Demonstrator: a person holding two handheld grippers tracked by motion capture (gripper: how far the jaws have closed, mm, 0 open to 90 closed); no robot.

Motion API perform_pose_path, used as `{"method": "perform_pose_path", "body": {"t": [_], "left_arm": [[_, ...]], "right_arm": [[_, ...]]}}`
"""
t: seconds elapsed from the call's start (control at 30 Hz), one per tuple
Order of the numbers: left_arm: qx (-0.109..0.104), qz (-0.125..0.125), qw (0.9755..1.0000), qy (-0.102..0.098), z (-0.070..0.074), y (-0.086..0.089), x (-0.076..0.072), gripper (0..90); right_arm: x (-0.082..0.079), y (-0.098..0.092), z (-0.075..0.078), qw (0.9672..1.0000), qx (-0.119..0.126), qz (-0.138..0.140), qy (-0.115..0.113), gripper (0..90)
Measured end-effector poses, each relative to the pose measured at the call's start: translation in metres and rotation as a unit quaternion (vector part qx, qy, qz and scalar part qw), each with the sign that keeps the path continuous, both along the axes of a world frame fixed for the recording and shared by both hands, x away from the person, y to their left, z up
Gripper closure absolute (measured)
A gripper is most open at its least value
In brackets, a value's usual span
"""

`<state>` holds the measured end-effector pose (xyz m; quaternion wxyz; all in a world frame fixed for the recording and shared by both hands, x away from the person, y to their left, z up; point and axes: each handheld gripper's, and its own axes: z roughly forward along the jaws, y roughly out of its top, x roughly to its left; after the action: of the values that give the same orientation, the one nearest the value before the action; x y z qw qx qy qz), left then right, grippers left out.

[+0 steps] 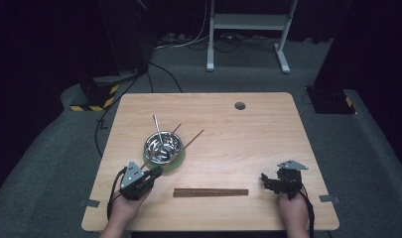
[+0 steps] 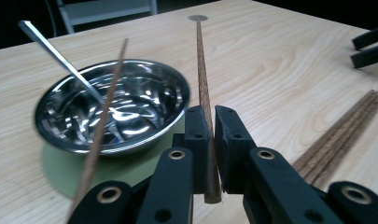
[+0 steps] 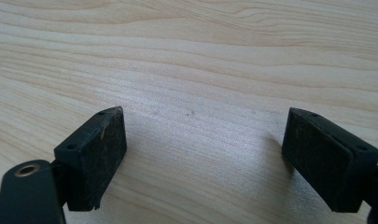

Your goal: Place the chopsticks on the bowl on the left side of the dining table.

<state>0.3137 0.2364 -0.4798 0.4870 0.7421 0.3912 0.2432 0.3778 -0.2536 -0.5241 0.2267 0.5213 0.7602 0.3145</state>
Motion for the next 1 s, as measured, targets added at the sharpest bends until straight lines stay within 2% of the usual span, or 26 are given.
{"method": "perform_pose_path", "body": {"t": [0.17, 0.27, 0.4, 0.43, 1.0], "left_arm": [[0.001, 0.013, 0.9999, -0.003, 0.001, 0.009, 0.002, 83.5], [0.001, 0.029, 0.9996, -0.002, 0.0, 0.017, 0.004, 83.5], [0.001, 0.036, 0.9993, -0.003, -0.001, 0.021, 0.005, 83.5], [-0.021, 0.047, 0.9987, 0.0, -0.002, 0.019, 0.004, 83.5], [-0.006, 0.06, 0.9982, 0.009, -0.006, 0.035, 0.01, 83.5]], "right_arm": [[0.0, 0.0, 0.0, 1.0, 0.0, 0.0, 0.0, 13.7], [0.0, 0.0, 0.0, 1.0, 0.0, 0.0, 0.0, 13.7], [0.0, 0.0, 0.0, 1.0, 0.0, 0.0, 0.0, 13.7], [0.0, 0.0, 0.0, 1.0, 0.0, 0.0, 0.0, 13.7], [0.0, 0.0, 0.0, 1.0, 0.002, -0.001, 0.002, 13.7]]}}
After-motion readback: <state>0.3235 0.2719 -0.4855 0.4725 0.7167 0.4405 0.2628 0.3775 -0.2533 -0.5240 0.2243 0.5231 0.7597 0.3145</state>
